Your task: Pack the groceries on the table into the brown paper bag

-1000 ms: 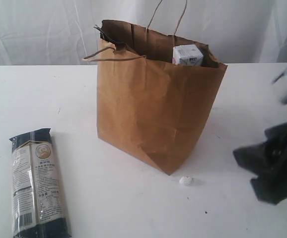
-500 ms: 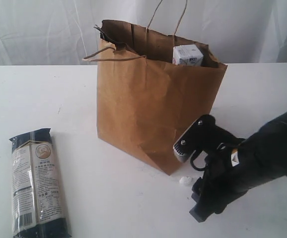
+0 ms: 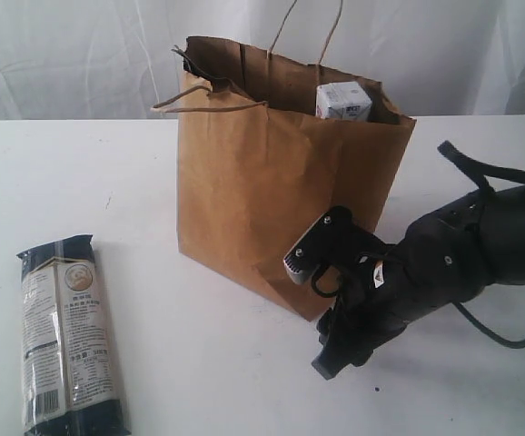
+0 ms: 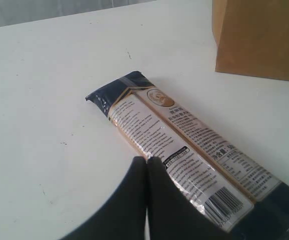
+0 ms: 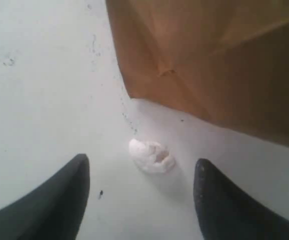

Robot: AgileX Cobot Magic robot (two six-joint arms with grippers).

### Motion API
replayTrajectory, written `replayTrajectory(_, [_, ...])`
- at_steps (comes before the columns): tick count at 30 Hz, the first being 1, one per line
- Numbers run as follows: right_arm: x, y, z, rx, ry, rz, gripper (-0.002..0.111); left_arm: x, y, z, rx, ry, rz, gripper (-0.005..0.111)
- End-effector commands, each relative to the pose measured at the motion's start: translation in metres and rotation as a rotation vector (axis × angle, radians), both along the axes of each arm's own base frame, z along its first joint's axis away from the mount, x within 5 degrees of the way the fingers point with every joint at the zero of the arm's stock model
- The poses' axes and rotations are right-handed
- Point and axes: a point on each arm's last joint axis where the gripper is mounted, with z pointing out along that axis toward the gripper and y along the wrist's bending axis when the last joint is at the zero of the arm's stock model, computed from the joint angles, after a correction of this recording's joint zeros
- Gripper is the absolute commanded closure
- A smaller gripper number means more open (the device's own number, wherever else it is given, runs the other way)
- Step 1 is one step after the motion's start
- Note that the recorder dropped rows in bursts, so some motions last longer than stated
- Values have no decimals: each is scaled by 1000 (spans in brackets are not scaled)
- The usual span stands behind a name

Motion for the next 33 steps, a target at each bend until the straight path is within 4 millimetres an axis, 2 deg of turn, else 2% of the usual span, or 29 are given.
replayTrajectory(1, [3,2,-7,-4,7,2,51,0,0,-1,-3,0,0,107])
replayTrajectory(15, [8,5,-24,-9,32,-11,53,0,0,-1,-3,0,0,107])
replayTrajectory(18, [8,5,-24,0,31,-27,62,0,0,-1,-3,0,0,107])
replayTrajectory(26, [0,2,-27,-23,137,-67,106,0,0,-1,-3,0,0,107])
replayTrajectory(29, [-2,2,-20,-7,135,-95,108,0,0,-1,-3,0,0,107])
replayTrajectory(33, [-8,5,7,59,83,-121,108,0,0,-1,-3,0,0,107])
